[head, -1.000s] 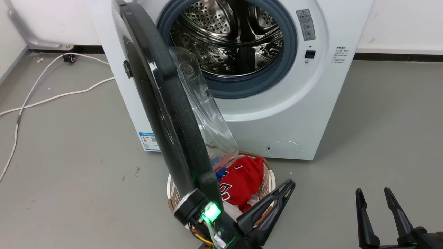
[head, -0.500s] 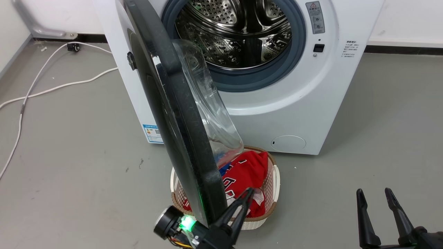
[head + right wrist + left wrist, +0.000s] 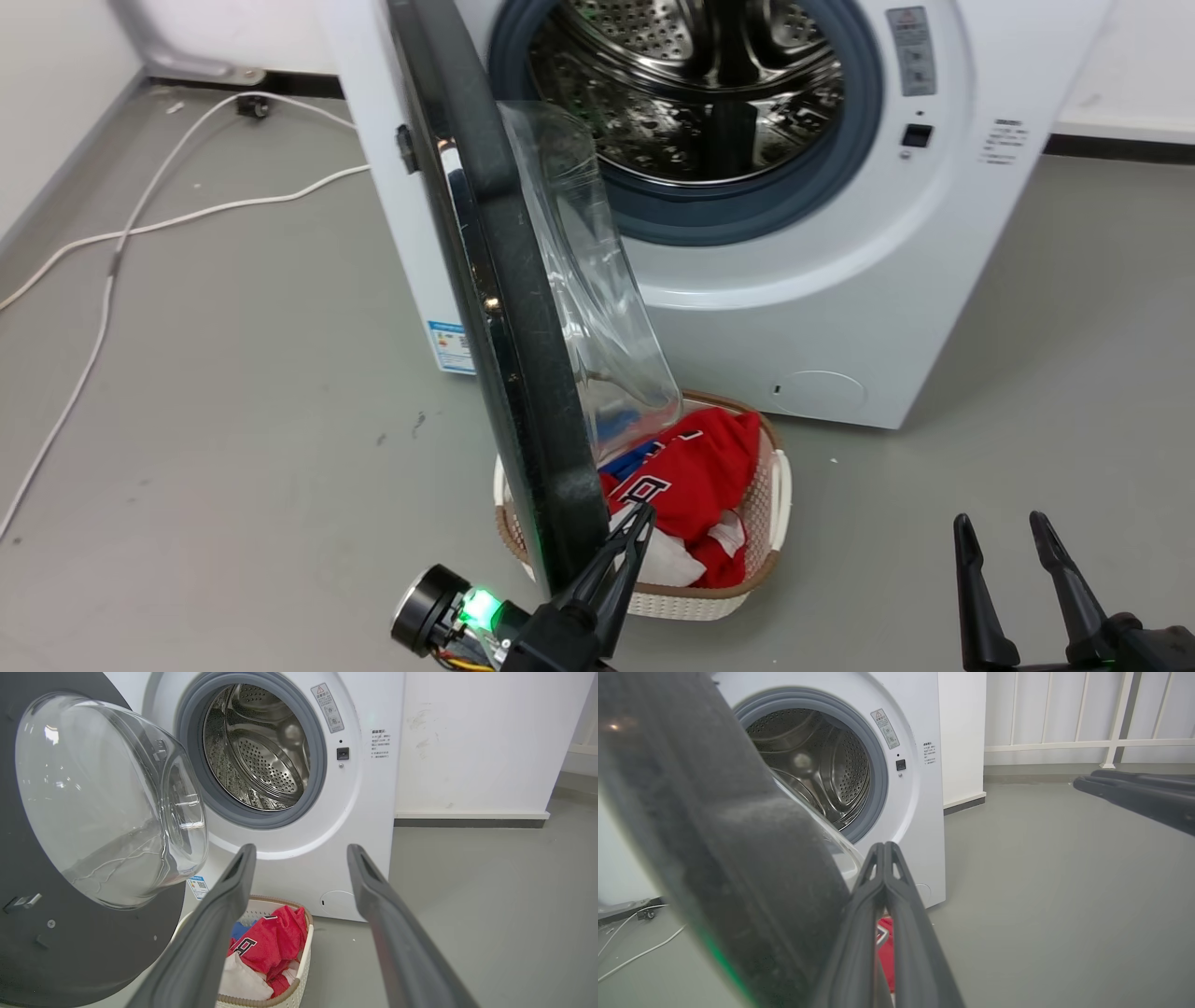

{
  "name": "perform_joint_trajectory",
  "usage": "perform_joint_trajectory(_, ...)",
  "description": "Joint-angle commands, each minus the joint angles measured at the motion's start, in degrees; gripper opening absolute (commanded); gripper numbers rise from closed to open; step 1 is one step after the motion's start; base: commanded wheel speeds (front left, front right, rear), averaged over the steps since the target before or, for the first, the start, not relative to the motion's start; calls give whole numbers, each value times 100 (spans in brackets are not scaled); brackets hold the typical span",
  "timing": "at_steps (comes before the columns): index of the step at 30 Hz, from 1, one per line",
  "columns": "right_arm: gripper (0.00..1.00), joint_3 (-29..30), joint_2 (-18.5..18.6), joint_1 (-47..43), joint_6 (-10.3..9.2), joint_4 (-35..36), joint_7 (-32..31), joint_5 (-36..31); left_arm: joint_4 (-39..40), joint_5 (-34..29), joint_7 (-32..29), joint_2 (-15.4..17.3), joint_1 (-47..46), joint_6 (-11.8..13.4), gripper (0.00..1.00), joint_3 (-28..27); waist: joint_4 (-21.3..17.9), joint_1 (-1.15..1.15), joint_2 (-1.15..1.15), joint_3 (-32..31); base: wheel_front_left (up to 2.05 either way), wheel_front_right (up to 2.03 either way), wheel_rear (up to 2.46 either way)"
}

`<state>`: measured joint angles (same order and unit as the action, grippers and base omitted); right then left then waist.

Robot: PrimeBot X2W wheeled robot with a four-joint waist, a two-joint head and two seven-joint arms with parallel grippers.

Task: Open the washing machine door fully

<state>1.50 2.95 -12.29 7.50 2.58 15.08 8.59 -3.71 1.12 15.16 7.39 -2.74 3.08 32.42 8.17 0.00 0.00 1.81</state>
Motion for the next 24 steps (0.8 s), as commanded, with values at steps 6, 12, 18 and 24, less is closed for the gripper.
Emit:
perform_joint_trajectory(6,100,-31,-14,-25,-1,-4,11,12,50,88,-17,225,168,239,0,-298,392,0,0,25,0,0,0)
perform_joint_trajectory(12,100,-51,-13,-32,-1,-15,12,5,114,133,-30,352,317,351,0,-433,627,0,0,60,0,0,0)
perform_joint_trajectory(18,100,-2,-13,-37,-1,-7,12,-11,228,234,-8,433,526,514,0,-642,831,0,0,101,0,0,0)
perform_joint_trajectory(24,100,15,-13,-21,-1,-1,12,-45,270,384,-7,685,693,765,0,-1122,948,0,0,165,0,0,0)
